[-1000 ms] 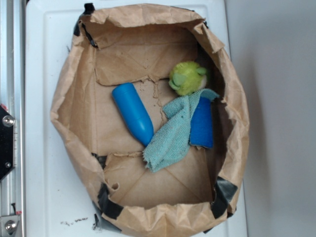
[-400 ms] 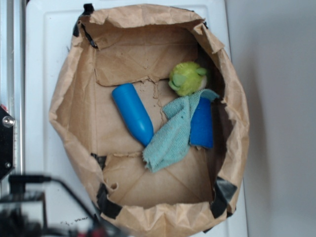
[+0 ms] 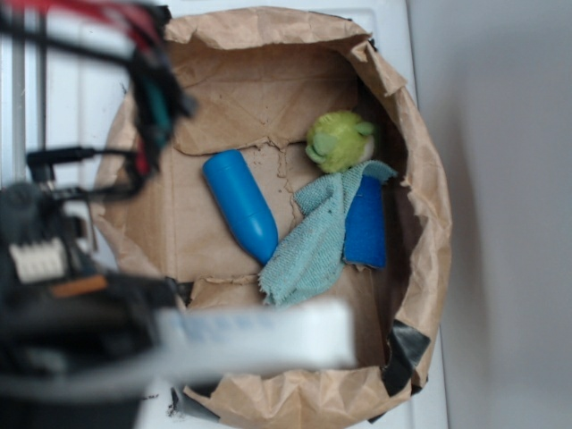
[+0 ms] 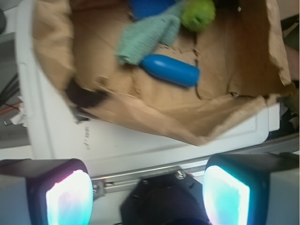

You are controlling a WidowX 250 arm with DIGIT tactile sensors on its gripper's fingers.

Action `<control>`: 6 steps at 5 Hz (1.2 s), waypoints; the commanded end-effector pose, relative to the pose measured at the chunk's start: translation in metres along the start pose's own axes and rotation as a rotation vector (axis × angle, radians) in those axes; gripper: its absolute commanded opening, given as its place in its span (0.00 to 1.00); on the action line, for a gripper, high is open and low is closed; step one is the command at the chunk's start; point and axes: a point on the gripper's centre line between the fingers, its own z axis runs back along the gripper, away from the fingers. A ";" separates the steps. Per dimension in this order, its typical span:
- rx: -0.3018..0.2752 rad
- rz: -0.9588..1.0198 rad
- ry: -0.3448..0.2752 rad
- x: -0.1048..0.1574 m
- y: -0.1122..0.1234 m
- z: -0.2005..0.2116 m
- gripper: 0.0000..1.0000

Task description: Grab the blue bottle.

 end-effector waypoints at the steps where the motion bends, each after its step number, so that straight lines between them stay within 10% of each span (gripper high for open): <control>1: -0.069 -0.089 -0.066 0.018 0.031 -0.002 1.00; 3: -0.072 -0.366 -0.055 0.074 0.023 -0.014 1.00; 6: -0.072 -0.366 -0.055 0.074 0.023 -0.014 1.00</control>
